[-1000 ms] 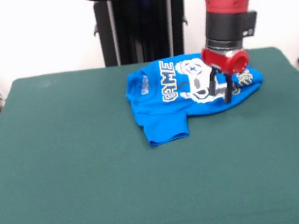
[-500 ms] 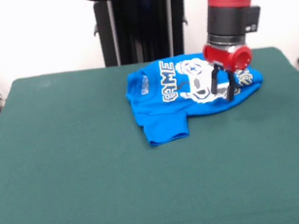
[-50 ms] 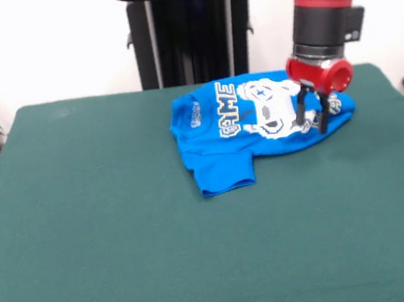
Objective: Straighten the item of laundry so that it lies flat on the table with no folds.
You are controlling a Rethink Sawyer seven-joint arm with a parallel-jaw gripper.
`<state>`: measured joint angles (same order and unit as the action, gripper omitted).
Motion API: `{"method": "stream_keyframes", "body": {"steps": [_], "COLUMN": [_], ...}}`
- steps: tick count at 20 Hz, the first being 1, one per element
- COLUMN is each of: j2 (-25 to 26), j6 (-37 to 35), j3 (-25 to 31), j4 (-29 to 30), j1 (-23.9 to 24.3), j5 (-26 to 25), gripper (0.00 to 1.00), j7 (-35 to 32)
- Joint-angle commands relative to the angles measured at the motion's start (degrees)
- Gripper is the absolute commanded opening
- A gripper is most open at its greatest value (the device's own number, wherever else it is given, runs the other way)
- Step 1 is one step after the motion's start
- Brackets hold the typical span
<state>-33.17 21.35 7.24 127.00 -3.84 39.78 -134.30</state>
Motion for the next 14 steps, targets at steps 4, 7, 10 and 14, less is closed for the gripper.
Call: {"method": "stream_keyframes", "body": {"steps": [4,7,10,14], "j2": [3.4,3.7,3.4,3.7], "j6": [-3.1,-2.8,-2.9,-2.4], "j3": [5.6,5.8,5.7,6.1], "j4": [-2.9,-3.0,-3.0,-3.0], "j1": [-1.9,-2.0,-2.3,-2.0], "j5": [4.7,4.5,4.9,4.4], "gripper": [1.0,1.0,1.0,1.0], "j7": [-17.9,-18.2,-18.2,-18.8]}}
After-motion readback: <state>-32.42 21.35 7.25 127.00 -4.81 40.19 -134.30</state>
